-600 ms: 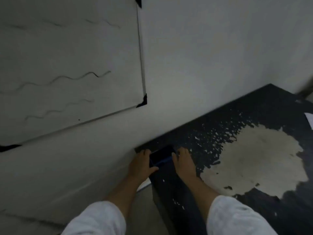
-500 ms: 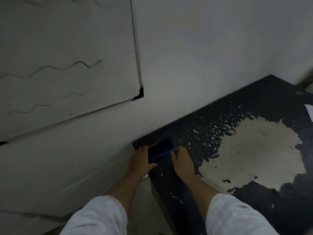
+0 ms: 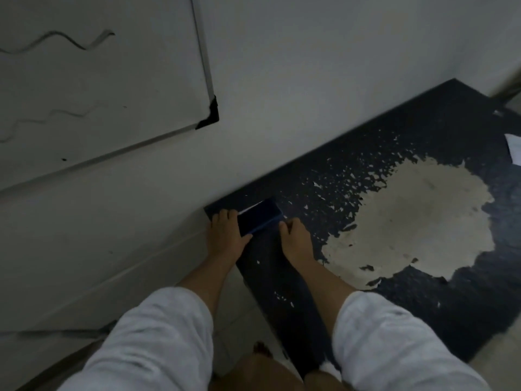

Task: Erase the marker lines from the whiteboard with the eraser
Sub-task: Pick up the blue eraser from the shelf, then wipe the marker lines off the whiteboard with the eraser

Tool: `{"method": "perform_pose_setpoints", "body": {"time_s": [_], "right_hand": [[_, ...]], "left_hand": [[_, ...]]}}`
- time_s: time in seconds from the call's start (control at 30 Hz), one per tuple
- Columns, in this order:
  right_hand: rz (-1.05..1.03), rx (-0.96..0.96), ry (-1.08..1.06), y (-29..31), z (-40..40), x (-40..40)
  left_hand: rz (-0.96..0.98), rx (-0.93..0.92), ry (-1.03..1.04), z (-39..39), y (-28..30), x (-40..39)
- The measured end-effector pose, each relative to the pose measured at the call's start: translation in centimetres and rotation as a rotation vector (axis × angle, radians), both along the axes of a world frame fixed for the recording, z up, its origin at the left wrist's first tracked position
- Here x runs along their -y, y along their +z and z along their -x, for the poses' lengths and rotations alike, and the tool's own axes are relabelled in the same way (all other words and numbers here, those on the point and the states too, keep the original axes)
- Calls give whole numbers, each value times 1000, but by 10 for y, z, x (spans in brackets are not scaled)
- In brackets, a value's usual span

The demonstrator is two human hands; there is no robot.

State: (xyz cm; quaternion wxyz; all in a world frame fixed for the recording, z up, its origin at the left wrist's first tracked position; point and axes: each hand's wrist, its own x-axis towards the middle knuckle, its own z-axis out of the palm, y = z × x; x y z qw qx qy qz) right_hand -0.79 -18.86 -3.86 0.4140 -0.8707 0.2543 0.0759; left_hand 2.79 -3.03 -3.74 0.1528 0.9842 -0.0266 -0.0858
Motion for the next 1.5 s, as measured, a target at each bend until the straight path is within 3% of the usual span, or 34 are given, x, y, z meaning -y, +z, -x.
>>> {"method": "perform_pose_setpoints", "body": {"time_s": [0.13, 0.23, 0.4, 0.5, 0.67, 0.8, 1.03, 1.27, 1.37, 1.5], "right_hand": [[-115, 69, -163, 15, -3, -7], [-335, 153, -287, 35, -10, -17], [-821, 282, -340, 80, -29, -43], [-939, 323, -291, 110, -36, -54], [-795, 494, -92, 165, -37, -82], [-707, 685, -11, 217, -39, -117], [-476, 1068, 258, 304, -34, -196], [21, 1363, 522, 366, -33, -266], [324, 1581, 556, 388, -35, -290], [638, 1797, 536, 409, -43, -319]], "left_hand": [[86, 3, 8, 0, 14, -1], [253, -51, 26, 0, 31, -1], [603, -166, -26, 1, 74, -2], [669, -156, -26, 3, 104, -13], [671, 30, -38, 9, 158, -53], [606, 360, -21, 19, 205, -98], [325, 893, 12, 36, 286, -200], [-114, 1341, 187, 59, 347, -299], [-254, 1384, 246, 69, 353, -331], [-414, 1173, 269, 73, 340, -357]]}}
